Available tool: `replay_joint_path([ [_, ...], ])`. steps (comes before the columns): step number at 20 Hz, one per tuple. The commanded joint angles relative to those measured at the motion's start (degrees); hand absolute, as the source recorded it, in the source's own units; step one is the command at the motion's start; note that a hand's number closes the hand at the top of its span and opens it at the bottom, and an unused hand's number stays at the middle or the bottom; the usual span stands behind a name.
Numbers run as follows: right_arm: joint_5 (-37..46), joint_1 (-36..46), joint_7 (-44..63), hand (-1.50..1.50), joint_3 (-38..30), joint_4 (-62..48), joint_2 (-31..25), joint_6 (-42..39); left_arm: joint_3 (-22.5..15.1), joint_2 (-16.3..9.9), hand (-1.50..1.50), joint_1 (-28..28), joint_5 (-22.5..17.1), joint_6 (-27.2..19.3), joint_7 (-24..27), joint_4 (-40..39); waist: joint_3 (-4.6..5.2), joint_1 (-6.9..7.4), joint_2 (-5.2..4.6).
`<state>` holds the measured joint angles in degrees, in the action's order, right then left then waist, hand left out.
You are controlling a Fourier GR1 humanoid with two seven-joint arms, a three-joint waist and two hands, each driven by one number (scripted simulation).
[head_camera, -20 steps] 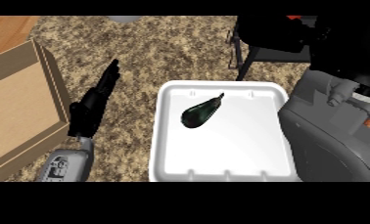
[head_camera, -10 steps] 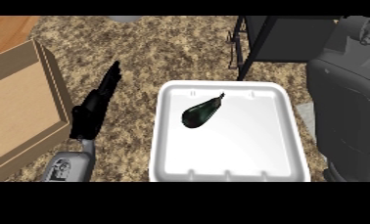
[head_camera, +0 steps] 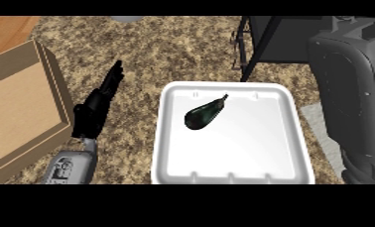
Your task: Pick the tomato from the tray and place it in the tiered shelf
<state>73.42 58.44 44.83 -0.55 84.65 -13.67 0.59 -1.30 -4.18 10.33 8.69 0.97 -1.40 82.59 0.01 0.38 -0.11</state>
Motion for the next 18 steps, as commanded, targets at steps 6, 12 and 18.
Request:
replay_joint_path([
  [6,-8.3,0.7,-7.8,1.5,-8.7,-6.9,1.9,18.8,-0.4,0.5,0.0,-0.7,0.7,-0.2,2.6,-1.2,-0.1,0.48,-0.25],
  [12,-15.3,-2.2,-18.3,1.5,-12.1,-14.9,-0.7,25.9,-0.8,1.8,0.0,0.2,1.3,-1.2,1.3,-1.8,-0.02,0.01,-0.07],
  [18,-18.5,3.5,-21.5,1.5,-14.4,-23.4,-3.9,26.8,1.3,-0.4,0.0,0.2,-1.3,1.3,-2.4,1.8,-0.01,0.29,0.0],
])
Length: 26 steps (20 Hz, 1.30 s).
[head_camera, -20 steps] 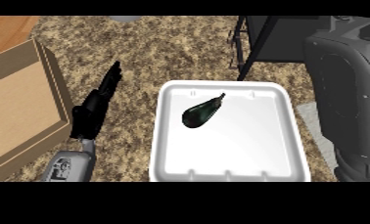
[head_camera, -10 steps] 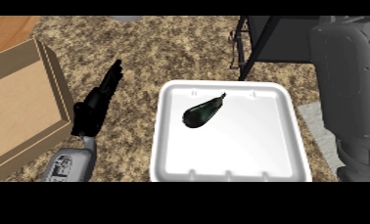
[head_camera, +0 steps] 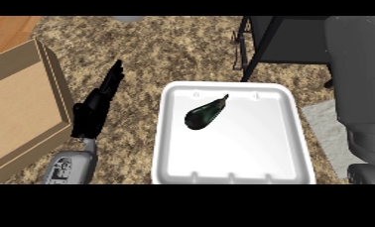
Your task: Pick the tomato from the tray and place it in the tiered shelf
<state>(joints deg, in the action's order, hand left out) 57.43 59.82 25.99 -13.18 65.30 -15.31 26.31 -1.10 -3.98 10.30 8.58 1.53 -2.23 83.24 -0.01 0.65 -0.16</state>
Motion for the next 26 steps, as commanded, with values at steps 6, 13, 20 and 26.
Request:
replay_joint_path([
  [6,10.3,-2.1,8.9,-1.5,-1.3,-8.5,-4.6,3.9,0.2,0.1,0.0,-0.4,-0.4,0.5,1.6,-0.2,0.05,-0.27,0.01],
  [13,6.0,-0.9,9.5,-1.5,-2.6,-7.0,-4.4,4.1,0.2,0.8,0.0,0.5,1.8,-1.3,3.8,-4.4,0.02,-0.25,0.01],
  [20,-2.2,-6.4,9.9,-1.5,-2.5,6.3,-2.9,0.0,1.2,-0.1,0.0,1.2,0.9,-0.4,2.6,-4.0,0.03,-0.82,0.26],
  [26,-9.1,-4.6,6.3,-1.5,-4.6,6.2,-4.7,0.0,-1.9,1.9,0.0,-2.7,2.5,-1.4,1.6,0.6,0.0,-0.39,0.22],
])
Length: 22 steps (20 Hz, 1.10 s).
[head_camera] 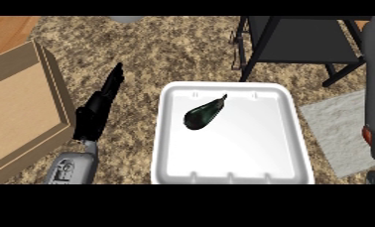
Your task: Pick the tomato from the tray and place it in the tiered shelf
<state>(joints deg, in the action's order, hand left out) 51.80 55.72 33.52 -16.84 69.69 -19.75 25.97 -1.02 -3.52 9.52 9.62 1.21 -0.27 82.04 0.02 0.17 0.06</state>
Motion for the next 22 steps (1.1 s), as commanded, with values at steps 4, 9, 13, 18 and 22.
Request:
replay_joint_path([
  [4,-5.7,3.5,1.6,-1.5,-4.3,5.1,-0.3,4.0,-1.0,1.7,0.0,1.1,1.0,-1.3,-1.7,-0.8,-0.02,-0.11,-0.07],
  [9,-7.1,1.5,8.2,-1.5,-9.5,13.6,-5.9,2.2,-0.3,0.7,0.0,-2.2,0.1,-0.6,-0.7,2.0,-0.01,-0.67,0.28],
  [13,-8.0,-0.4,18.4,-1.5,-13.0,21.1,-11.4,-6.6,3.4,-2.9,0.0,1.3,-2.6,2.4,-0.6,-0.4,0.04,-1.84,0.48],
  [18,-17.9,-10.1,22.8,-1.5,-21.2,26.7,-18.0,-20.3,1.7,0.1,0.0,-0.6,-0.2,-1.6,-0.7,1.6,-0.05,-2.79,0.66],
  [22,-27.0,-18.9,20.9,-1.5,-30.2,30.9,-22.6,-28.3,1.8,-0.9,0.0,-1.5,-1.3,0.0,-2.5,3.4,-0.11,-2.56,0.59],
])
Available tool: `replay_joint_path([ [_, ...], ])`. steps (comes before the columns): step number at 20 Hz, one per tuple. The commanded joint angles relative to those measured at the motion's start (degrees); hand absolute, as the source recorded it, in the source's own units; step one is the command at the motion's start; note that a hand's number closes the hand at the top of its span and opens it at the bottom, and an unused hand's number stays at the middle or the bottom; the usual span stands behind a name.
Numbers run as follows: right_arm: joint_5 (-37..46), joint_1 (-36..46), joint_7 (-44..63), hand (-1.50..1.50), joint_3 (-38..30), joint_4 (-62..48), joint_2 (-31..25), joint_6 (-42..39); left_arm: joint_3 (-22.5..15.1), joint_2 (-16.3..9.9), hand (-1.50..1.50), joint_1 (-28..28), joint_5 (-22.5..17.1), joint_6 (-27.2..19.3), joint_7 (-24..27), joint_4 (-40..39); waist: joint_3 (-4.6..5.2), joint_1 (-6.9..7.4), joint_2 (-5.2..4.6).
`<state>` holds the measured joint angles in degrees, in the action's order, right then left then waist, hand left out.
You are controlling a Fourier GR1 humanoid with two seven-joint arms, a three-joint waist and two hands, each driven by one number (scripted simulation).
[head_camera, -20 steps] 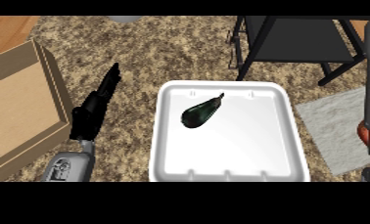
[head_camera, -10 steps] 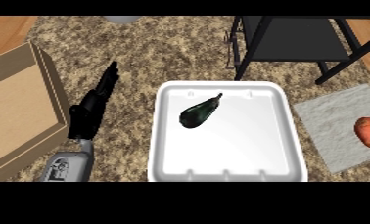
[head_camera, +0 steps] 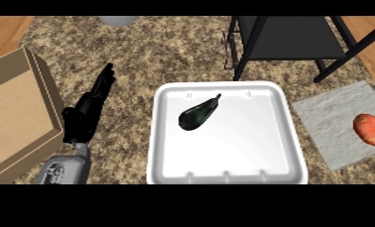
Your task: Pick the tomato from the tray and place it in the tiered shelf
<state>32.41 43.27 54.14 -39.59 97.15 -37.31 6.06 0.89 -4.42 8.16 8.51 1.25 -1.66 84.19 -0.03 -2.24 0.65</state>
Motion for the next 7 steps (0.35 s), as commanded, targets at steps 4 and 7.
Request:
replay_joint_path([
  [4,-16.6,-14.9,-0.9,-1.5,-16.4,7.6,-7.5,-17.6,0.0,0.2,0.0,-3.2,-0.3,0.1,2.3,0.8,-0.03,-0.37,0.04],
  [7,-23.8,-22.4,-2.7,-1.5,-25.1,12.3,-3.9,-22.3,-0.9,0.6,0.0,-1.0,1.5,-1.3,0.0,0.9,-0.08,-0.98,0.15],
])
